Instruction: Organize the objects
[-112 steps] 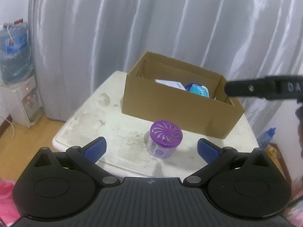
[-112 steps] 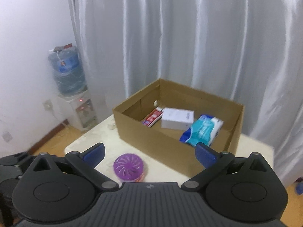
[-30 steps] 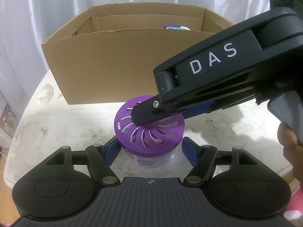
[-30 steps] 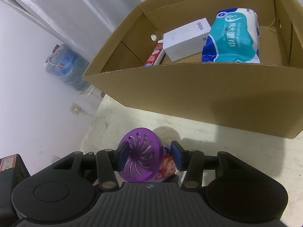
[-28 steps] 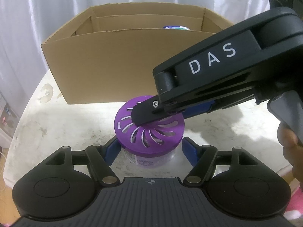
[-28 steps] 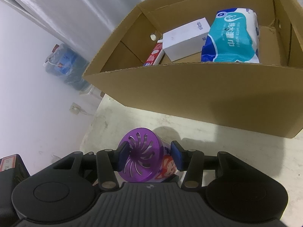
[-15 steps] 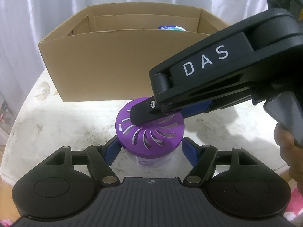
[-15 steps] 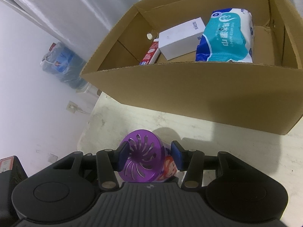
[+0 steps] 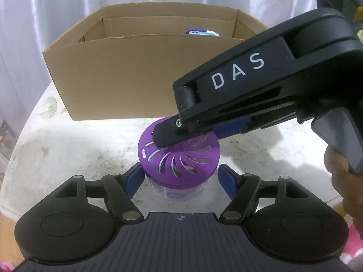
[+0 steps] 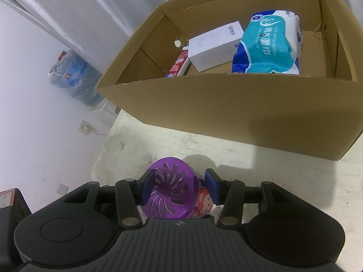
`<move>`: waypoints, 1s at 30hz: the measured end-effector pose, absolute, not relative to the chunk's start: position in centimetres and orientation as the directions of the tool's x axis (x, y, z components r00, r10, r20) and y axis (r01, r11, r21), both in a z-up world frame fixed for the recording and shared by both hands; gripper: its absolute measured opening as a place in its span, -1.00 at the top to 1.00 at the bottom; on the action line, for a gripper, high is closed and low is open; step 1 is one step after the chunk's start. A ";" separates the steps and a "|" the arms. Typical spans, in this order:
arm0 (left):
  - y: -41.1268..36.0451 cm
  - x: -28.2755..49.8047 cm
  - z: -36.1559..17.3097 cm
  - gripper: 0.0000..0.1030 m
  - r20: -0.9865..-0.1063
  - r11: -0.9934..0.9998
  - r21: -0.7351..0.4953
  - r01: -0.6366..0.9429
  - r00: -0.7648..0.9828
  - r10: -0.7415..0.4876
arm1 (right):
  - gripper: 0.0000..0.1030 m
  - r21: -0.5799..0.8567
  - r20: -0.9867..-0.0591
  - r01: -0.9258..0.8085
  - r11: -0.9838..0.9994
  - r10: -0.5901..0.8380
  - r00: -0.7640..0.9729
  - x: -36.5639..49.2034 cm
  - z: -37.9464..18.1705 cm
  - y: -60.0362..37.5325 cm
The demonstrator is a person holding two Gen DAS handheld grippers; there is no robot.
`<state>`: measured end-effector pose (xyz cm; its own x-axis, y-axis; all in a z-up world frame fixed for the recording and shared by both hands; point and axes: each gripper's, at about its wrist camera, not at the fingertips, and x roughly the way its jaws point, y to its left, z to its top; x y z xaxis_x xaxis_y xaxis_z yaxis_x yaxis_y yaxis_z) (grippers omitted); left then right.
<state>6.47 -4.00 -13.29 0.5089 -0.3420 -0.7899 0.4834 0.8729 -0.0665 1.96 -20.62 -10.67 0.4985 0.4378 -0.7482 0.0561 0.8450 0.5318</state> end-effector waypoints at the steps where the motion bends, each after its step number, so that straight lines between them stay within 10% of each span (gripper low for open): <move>1: -4.0 6.5 -13.3 -0.38 -0.790 0.873 -0.066 0.484 0.509 -0.342 | -0.01 0.532 -0.749 0.057 0.845 0.438 0.498 2.0 -10.7 -20.6; 30: -4.3 6.4 -13.4 -0.40 -0.791 0.873 -0.065 0.483 0.509 -0.340 | -0.03 0.529 -0.750 0.056 0.847 0.436 0.497 2.0 -10.7 -20.6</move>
